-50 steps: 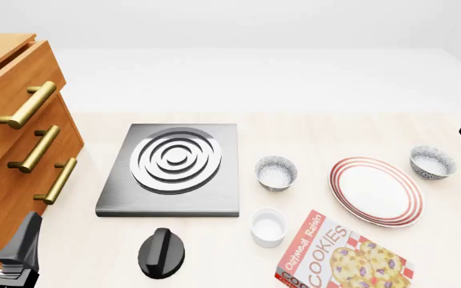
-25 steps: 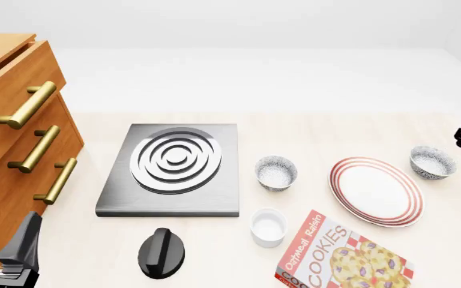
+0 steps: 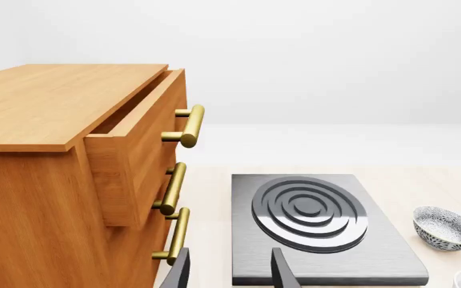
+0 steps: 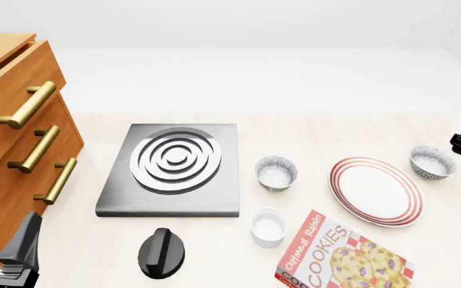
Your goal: Pick the akita bowl next to the plate and place it on the plate.
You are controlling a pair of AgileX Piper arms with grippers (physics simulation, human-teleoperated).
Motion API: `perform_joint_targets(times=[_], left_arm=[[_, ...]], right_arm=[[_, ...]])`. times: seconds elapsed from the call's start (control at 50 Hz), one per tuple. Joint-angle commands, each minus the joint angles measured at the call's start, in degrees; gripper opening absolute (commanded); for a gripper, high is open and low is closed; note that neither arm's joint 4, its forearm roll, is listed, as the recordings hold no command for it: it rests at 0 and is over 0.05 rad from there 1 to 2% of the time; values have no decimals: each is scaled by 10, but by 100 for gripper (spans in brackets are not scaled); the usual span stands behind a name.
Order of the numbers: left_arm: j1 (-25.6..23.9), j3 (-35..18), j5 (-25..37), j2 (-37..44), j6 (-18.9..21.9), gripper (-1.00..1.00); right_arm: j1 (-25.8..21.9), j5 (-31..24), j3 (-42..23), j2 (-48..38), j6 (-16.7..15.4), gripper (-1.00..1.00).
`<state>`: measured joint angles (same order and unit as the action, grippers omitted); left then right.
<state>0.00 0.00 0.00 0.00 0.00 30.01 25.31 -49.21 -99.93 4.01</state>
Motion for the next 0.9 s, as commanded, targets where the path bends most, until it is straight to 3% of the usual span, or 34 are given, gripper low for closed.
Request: perform_joint_targets(times=[0.02,0.9], left_arm=[[0,0,0,0,0,100],[0,0,0,0,0,100]], right_arm=[[0,1,-4,-16,8,100],[-3,-8,-34,-87,49,100]])
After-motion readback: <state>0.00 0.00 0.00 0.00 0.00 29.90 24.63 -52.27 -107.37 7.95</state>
